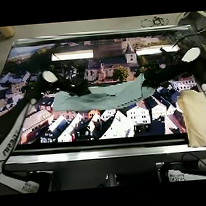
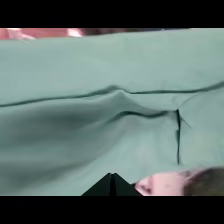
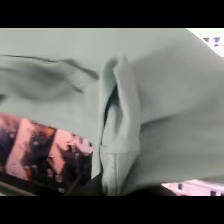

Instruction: Fold the shirts.

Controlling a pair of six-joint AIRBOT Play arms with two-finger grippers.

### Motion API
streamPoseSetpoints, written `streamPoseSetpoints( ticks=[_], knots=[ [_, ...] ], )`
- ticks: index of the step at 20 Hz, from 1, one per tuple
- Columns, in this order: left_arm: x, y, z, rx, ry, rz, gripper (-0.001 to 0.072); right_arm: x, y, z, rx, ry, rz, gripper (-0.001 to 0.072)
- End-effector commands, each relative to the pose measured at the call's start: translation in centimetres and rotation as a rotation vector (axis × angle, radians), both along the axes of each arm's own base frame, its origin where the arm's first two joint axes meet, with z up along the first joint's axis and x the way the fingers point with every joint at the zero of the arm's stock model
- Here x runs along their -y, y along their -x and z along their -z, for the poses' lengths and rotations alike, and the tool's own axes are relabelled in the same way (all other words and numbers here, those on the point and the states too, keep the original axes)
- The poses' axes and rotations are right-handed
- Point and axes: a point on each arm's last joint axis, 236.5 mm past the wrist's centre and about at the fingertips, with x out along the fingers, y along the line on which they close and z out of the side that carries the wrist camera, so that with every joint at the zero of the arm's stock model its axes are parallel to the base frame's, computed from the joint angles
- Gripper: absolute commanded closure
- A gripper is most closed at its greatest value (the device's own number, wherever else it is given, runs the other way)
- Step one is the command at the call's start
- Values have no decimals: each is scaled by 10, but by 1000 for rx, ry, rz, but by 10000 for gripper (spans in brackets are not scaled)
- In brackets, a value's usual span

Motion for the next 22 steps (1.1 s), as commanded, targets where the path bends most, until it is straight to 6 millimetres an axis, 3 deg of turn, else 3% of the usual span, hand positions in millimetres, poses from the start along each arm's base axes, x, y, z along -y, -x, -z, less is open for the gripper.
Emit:
streamPoseSetpoints(
  ticks=[1,3,5,7,8,10,13,15,17,19,20,21,22],
  knots=[
    [94,33,25,-164,201,-30,679,-10,37,-73,113,-26,-5,688],
    [142,65,33,-225,286,13,679,-18,48,-101,172,-60,-3,687],
    [174,77,42,-257,330,-31,680,-27,55,-118,201,-107,-11,687],
    [182,71,41,-211,358,-41,681,-30,55,-120,202,-122,-12,687],
    [174,61,35,-191,363,-48,682,-29,52,-117,200,-120,-6,687],
    [139,30,11,-57,314,-39,684,-32,41,-110,180,-147,4,687],
    [43,-20,-52,179,158,-54,683,-56,8,-92,176,-223,7,687],
    [-25,-41,-107,322,78,-109,683,-100,-10,-60,146,-251,-30,687],
    [-85,-47,-168,451,42,-184,682,-156,-20,-23,106,-290,-70,686],
    [-128,-36,-225,555,39,-245,682,-219,-23,18,44,-369,-79,686],
    [-140,-28,-247,594,42,-262,682,-244,-22,36,4,-410,-74,685],
    [-148,-18,-265,628,43,-270,682,-267,-16,54,-41,-435,-90,583],
    [-153,-9,-280,659,39,-272,682,-281,-15,64,-58,-455,-107,318]
  ],
)
